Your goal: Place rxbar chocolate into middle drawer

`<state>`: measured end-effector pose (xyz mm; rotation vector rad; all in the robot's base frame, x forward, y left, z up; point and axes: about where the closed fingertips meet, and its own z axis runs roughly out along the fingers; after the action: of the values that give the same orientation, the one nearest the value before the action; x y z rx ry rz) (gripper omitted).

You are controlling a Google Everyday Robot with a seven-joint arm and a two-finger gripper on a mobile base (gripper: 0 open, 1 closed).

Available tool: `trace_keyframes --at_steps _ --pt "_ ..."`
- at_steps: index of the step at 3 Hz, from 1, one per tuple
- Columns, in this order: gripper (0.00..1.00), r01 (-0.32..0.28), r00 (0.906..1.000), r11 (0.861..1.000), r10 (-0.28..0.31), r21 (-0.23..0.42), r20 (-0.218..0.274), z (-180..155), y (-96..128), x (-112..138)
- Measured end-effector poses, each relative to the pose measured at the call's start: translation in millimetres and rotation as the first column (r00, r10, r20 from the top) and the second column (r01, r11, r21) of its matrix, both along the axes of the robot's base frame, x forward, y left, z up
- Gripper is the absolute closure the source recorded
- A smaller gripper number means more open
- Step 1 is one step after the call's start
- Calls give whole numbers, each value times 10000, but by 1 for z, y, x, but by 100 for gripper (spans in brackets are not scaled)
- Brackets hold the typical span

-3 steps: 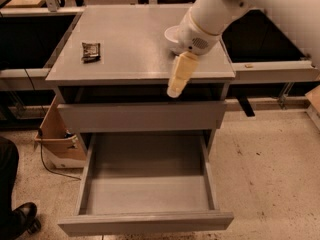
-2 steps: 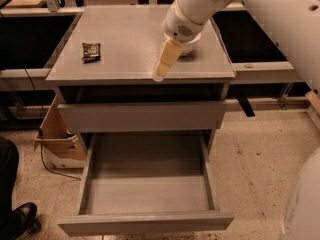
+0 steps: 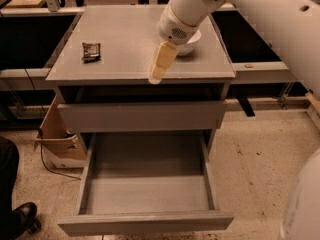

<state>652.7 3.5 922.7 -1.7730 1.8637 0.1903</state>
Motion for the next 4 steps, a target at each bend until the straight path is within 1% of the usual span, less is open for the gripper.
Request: trace_keyframes --at_steps 1,2,3,4 --pt "0 -145 9977 9999 145 -18 663 -9 21 34" --pt "0 -161 9935 9986 103 509 1134 -20 50 81" --pt "0 -223 9906 9875 8 1559 1367 -35 91 136" --pt "0 49 9923 9578 -401 2873 1168 -47 118 175"
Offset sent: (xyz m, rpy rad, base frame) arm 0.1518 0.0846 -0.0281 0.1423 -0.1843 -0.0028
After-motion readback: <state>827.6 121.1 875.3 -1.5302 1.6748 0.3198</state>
